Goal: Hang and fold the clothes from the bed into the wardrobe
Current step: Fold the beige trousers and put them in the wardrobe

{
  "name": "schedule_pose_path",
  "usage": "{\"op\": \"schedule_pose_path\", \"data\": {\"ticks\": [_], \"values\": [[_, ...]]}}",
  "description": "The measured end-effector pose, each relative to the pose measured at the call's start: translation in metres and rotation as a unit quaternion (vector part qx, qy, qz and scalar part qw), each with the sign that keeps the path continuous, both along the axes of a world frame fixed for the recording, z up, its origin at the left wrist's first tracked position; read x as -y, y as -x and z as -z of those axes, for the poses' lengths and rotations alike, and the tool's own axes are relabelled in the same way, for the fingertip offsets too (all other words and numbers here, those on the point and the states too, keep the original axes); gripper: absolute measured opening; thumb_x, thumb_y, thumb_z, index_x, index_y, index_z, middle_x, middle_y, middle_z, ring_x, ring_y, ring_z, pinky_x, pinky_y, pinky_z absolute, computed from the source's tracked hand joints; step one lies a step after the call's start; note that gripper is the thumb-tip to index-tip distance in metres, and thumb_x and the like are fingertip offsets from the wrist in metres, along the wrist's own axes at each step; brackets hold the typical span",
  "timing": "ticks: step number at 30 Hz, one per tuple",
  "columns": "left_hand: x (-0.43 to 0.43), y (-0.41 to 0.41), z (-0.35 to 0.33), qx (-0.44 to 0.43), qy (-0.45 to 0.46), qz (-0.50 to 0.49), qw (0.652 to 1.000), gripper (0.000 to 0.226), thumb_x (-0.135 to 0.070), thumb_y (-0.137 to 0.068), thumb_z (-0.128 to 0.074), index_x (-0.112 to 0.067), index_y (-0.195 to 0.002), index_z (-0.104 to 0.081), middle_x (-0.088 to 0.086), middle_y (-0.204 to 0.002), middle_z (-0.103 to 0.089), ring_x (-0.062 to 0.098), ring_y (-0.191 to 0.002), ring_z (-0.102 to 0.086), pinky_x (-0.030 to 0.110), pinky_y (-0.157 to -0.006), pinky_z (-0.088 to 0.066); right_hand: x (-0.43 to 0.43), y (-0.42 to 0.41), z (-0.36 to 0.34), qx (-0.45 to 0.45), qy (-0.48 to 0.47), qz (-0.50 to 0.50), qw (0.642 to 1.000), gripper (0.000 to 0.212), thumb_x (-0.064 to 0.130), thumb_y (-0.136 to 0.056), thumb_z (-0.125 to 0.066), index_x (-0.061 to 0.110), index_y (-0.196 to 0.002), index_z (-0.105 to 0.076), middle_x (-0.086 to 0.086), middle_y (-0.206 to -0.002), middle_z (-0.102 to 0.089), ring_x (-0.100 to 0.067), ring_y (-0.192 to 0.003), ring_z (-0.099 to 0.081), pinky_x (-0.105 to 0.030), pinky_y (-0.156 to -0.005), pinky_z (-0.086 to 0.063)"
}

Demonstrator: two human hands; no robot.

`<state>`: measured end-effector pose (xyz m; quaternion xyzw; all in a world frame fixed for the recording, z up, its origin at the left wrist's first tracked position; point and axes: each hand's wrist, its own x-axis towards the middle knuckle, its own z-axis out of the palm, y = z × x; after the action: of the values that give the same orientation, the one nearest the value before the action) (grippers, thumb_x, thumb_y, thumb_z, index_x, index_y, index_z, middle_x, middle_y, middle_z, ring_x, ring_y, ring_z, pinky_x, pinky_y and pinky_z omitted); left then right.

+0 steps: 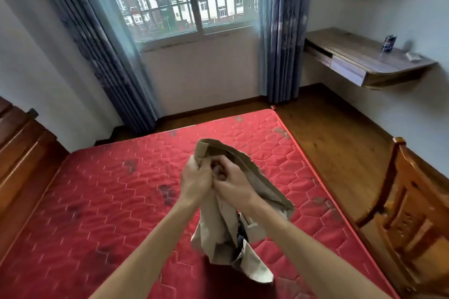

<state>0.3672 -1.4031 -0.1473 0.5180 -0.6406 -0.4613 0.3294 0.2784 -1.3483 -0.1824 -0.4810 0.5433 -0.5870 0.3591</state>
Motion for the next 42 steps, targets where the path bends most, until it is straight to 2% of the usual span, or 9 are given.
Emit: {"op": "schedule_pose_path", "data": {"ticks": [4, 9, 13, 15, 20, 24, 30, 38, 42], "values": [[0.021, -0.006, -0.004, -0.005, 0.047, -0.023, 0.999, 0.022, -0.011, -0.099, -0.042, -0.003, -0.097, -0.062, 0.007, -0.087, -0.067, 0.021, -0.081, -0.064, 0.028, -0.063, -0.050, -0.026, 0.038, 0.028, -0.082, -0.040, -0.041, 0.995, 0.057, -0.011, -0.071, -0.045, 0.019, -0.112, -0.070, -0.003, -0.112, -0.064, -0.010, -0.105, -0.064, -0.021, -0.093, -0.051], [0.043, -0.023, -0.032, -0.033, 0.093, -0.007, 0.995, 0.024, -0.007, -0.097, -0.043, -0.014, -0.089, -0.064, -0.001, -0.085, -0.065, 0.009, -0.076, -0.060, 0.017, -0.063, -0.049, -0.063, 0.125, 0.089, -0.188, -0.165, 0.261, 0.932, 0.081, -0.022, -0.066, -0.052, 0.022, -0.134, -0.054, -0.005, -0.129, -0.053, -0.024, -0.122, -0.051, -0.031, -0.103, -0.045], [0.063, -0.037, -0.058, -0.068, 0.105, 0.027, 0.992, 0.040, -0.007, -0.095, -0.047, -0.028, -0.074, -0.072, -0.012, -0.073, -0.069, 0.005, -0.074, -0.062, 0.026, -0.071, -0.049, -0.076, 0.146, 0.126, -0.361, -0.355, 0.126, 0.853, 0.116, -0.011, -0.073, -0.064, 0.027, -0.158, 0.006, -0.006, -0.163, -0.019, -0.031, -0.143, -0.032, -0.041, -0.112, -0.036], [0.066, -0.042, -0.072, -0.094, 0.094, 0.037, 0.990, 0.041, -0.011, -0.099, -0.049, -0.027, -0.070, -0.073, -0.012, -0.068, -0.070, 0.004, -0.070, -0.064, 0.025, -0.068, -0.051, -0.067, 0.136, 0.140, -0.346, -0.328, 0.083, 0.875, 0.135, 0.005, -0.068, -0.085, 0.031, -0.156, 0.013, -0.001, -0.166, -0.009, -0.026, -0.149, -0.022, -0.044, -0.118, -0.030], [0.077, -0.057, -0.101, -0.096, 0.115, 0.017, 0.989, 0.027, -0.015, -0.101, -0.051, -0.018, -0.078, -0.065, -0.013, -0.060, -0.069, 0.002, -0.062, -0.065, 0.021, -0.062, -0.053, -0.033, 0.099, 0.092, -0.171, -0.069, 0.112, 0.976, 0.042, 0.037, -0.075, -0.064, 0.035, -0.117, -0.066, 0.015, -0.110, -0.070, -0.008, -0.106, -0.066, -0.017, -0.084, -0.051], [0.095, -0.094, -0.121, -0.023, 0.171, 0.033, 0.984, 0.028, -0.040, -0.099, -0.056, -0.021, -0.084, -0.069, -0.002, -0.082, -0.073, 0.015, -0.081, -0.067, 0.032, -0.076, -0.054, 0.002, 0.099, 0.029, -0.142, -0.011, 0.148, 0.979, 0.007, 0.021, -0.070, -0.068, 0.021, -0.071, -0.074, 0.003, -0.067, -0.072, -0.005, -0.063, -0.063, -0.027, -0.054, -0.048], [0.100, -0.128, -0.155, 0.012, 0.288, -0.058, 0.956, 0.030, -0.027, -0.102, -0.053, -0.020, -0.074, -0.056, -0.004, -0.073, -0.057, -0.011, -0.055, -0.054, 0.006, -0.055, -0.041, 0.043, 0.111, -0.079, -0.069, 0.064, 0.227, 0.969, 0.027, 0.038, -0.083, -0.077, 0.017, -0.068, -0.071, 0.005, -0.066, -0.068, 0.006, -0.059, -0.056, -0.013, -0.056, -0.046], [0.126, -0.168, -0.223, 0.068, 0.383, -0.133, 0.912, 0.026, -0.034, -0.098, -0.060, -0.020, -0.076, -0.061, -0.010, -0.068, -0.057, 0.005, -0.062, -0.049, 0.029, -0.056, -0.039, 0.059, 0.131, -0.210, -0.102, 0.189, 0.234, 0.948, 0.021, 0.034, -0.084, -0.078, 0.012, -0.086, -0.076, -0.003, -0.081, -0.073, 0.006, -0.065, -0.060, -0.011, -0.064, -0.047], [0.119, -0.165, -0.234, 0.012, 0.316, -0.051, 0.947, 0.017, -0.038, -0.088, -0.067, -0.033, -0.073, -0.070, -0.015, -0.069, -0.067, -0.002, -0.065, -0.059, 0.016, -0.057, -0.044, 0.063, 0.129, -0.230, -0.169, 0.137, 0.206, 0.954, 0.038, 0.044, -0.076, -0.082, 0.007, -0.079, -0.076, -0.019, -0.085, -0.074, -0.010, -0.074, -0.062, -0.038, -0.076, -0.056]]}}
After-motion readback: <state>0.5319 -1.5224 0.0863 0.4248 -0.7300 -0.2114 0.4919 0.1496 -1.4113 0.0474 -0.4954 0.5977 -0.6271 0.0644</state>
